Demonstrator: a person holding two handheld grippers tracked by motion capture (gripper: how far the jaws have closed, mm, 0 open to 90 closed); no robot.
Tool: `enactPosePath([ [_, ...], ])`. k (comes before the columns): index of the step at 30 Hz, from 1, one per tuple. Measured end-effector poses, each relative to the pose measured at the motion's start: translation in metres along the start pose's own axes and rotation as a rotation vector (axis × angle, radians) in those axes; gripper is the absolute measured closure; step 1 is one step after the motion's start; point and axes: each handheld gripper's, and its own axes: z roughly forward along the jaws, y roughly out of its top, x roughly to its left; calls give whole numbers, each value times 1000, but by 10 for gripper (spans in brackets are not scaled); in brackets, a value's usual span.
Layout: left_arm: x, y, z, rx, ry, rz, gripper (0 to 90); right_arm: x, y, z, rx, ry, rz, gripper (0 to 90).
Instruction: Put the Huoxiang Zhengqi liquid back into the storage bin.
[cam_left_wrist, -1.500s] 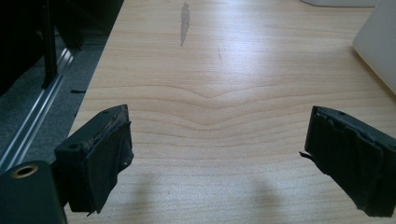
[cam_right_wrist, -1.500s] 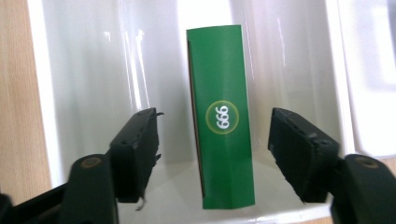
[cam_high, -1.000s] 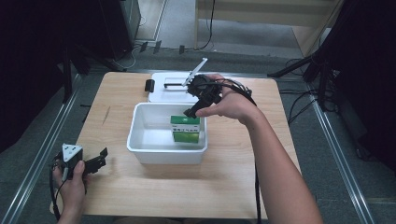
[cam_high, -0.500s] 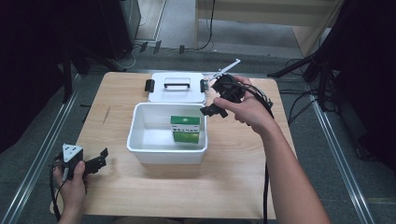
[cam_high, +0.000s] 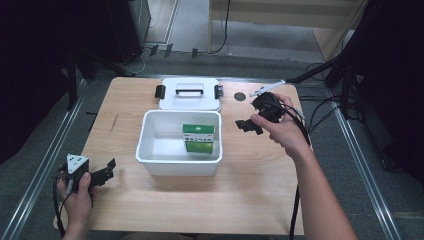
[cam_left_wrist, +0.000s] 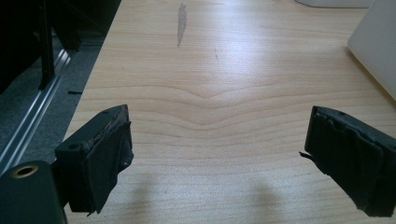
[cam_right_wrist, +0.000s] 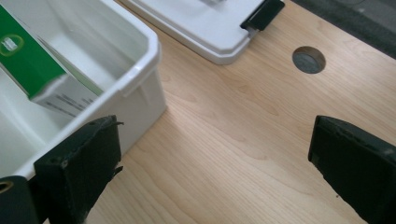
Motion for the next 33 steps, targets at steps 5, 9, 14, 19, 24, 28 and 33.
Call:
enactPosePath([
  [5,0,0,0,1,-8,-6,84,-7,-23,-3,-36,-46,1,25],
  [9,0,0,0,1,-8,-6,84,-10,-41,-7,-89,-97,16,25],
  [14,0,0,0,1,-10,-7,84,-15,-62,-12,-133,-133,59,23],
  [19,0,0,0,-1,-11,-10,84,-20,-81,-16,-169,-155,98,14],
  [24,0,0,0,0,-11,-10,84,-23,-100,-19,-186,-172,111,14],
  [28,0,0,0,-1,-9,-9,84,-23,-114,-20,-208,-183,125,14],
  [33,0,0,0,-4,-11,-10,84,-24,-135,-19,-235,-205,146,14],
])
